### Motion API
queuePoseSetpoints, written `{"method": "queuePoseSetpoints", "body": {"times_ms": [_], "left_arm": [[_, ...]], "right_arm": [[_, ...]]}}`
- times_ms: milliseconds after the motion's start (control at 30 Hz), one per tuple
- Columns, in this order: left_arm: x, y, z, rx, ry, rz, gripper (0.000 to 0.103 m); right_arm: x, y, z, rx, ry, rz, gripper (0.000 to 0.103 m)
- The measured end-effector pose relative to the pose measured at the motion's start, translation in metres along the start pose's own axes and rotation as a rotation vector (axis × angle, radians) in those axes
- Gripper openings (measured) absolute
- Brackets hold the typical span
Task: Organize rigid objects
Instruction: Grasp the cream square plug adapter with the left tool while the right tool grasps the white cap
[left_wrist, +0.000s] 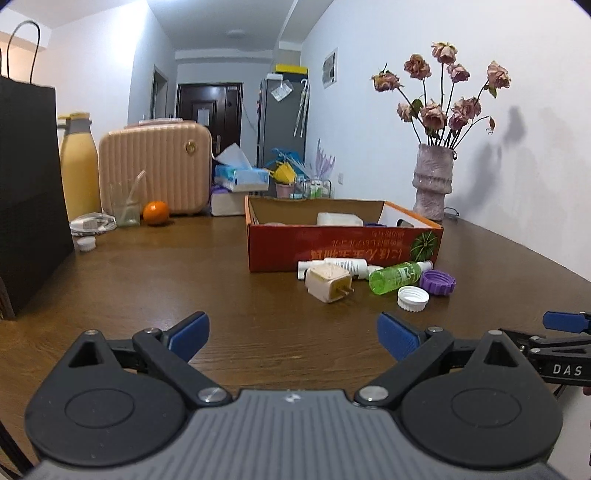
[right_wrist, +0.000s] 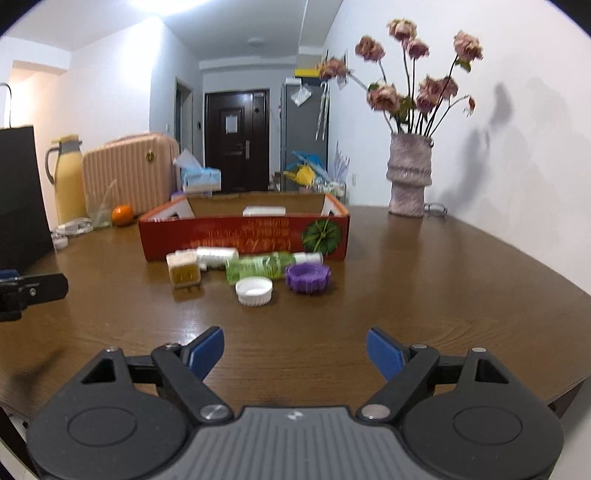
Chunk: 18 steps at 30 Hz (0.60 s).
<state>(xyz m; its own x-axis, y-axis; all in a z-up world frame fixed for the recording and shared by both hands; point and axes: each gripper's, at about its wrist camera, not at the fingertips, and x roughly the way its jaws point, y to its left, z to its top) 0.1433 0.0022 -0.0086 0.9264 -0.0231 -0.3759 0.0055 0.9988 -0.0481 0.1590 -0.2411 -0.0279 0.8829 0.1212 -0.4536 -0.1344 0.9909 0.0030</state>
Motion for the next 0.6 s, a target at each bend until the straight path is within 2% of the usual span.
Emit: {"method": "queuePoseSetpoints", "body": {"times_ms": [67,167,233,367,600], "left_arm": [[0.005,0.005,0.001,-0.006,0.010,-0.005,0.100],[0.018,0.010,0.005,0.013,0.033,0.032,0.100],[0.028,0.010,0.007,0.016,0.038,0.049,0.100],[0.049,0.008,0.009,-0.002,0.070,0.028,0.100],[0.109,-0.001,0.028,0.087,0.134,-0.035,0.100]], "right_arm": [[0.003,0.003,0.003,-0.003,-0.005,-0.006,0.084],[0.010,0.005,0.005,0.014,-0.026,0.021,0.084],[0.019,0.007,0.006,0.007,-0.002,0.039,0.084],[0.036,0.010,0.010,-0.039,0.022,0.043,0.084],[0.072,0.013,0.028,-0.052,0.043,0.075,0.083]]}}
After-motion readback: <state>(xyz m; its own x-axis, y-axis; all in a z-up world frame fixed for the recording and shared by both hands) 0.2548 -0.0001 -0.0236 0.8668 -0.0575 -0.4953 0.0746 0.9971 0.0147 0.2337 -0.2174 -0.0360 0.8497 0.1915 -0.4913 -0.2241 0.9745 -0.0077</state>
